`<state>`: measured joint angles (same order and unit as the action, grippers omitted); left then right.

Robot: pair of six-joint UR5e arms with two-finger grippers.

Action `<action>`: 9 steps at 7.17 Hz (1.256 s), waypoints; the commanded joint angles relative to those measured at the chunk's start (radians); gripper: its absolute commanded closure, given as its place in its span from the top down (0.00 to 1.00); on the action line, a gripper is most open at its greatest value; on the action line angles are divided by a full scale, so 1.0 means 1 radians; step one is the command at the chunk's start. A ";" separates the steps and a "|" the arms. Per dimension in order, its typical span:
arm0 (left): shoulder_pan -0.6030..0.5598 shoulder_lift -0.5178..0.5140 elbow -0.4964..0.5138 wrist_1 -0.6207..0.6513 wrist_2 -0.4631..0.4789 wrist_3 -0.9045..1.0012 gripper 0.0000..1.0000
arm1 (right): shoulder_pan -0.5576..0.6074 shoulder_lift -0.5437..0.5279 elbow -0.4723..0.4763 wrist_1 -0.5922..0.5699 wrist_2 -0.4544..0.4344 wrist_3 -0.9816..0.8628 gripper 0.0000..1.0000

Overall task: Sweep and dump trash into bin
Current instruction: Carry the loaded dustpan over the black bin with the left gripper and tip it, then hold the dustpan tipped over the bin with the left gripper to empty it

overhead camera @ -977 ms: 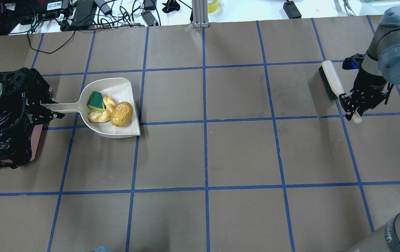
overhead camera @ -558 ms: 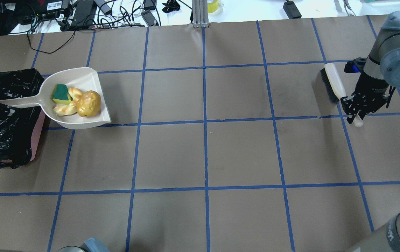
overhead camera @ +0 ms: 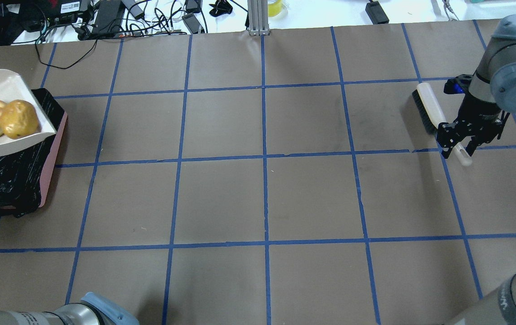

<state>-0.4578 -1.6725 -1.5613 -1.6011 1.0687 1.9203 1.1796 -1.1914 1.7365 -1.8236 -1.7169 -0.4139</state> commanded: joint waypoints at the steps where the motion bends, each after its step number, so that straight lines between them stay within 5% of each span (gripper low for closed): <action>1: 0.123 -0.044 0.070 0.006 -0.019 -0.006 0.00 | 0.000 0.000 -0.003 -0.002 0.000 0.001 0.94; 3: 0.148 -0.102 0.130 0.023 0.067 -0.003 0.00 | 0.005 -0.061 -0.027 0.013 0.011 0.001 1.00; 5: 0.124 -0.115 0.150 0.119 0.201 -0.001 0.00 | 0.011 -0.230 -0.041 0.093 0.011 -0.003 1.00; 9: -0.088 -0.130 0.237 0.193 0.558 0.002 0.00 | 0.141 -0.430 -0.168 0.335 0.065 0.111 1.00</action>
<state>-0.4933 -1.7975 -1.3337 -1.4349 1.5236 1.9201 1.2534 -1.5759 1.6043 -1.5507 -1.6698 -0.3721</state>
